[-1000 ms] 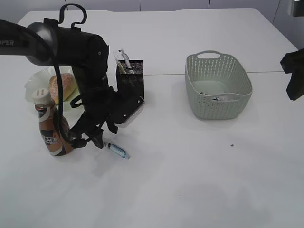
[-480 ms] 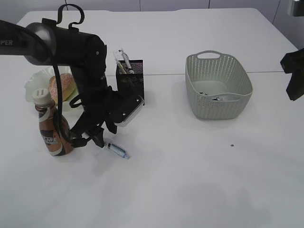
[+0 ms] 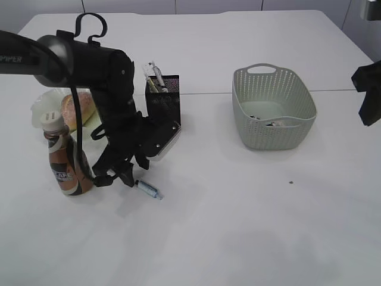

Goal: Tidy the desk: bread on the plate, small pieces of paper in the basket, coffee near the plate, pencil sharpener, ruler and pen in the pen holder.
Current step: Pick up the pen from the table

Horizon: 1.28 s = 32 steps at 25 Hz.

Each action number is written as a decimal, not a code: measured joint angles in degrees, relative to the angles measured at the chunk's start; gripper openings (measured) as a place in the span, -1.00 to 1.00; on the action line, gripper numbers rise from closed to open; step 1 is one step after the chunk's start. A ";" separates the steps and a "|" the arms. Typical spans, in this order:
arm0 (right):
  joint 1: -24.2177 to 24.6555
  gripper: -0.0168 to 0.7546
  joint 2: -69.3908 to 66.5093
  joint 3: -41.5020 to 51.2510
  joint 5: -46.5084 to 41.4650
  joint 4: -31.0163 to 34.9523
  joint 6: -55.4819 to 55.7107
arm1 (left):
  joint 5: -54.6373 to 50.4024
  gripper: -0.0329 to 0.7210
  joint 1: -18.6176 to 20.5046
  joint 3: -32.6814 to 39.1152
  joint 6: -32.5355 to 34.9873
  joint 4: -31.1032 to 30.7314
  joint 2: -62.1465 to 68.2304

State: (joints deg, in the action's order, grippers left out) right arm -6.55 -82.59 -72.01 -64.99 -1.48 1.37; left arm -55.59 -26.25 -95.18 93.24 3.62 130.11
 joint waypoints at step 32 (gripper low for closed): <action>0.00 -0.06 0.00 0.00 0.33 -0.35 -0.53 | -4.01 -0.66 0.00 -0.95 -1.58 2.95 2.08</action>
State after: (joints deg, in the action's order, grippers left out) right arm -6.55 -82.59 -72.01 -64.66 -1.83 0.84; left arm -59.60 -26.25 -96.13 91.66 6.57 132.19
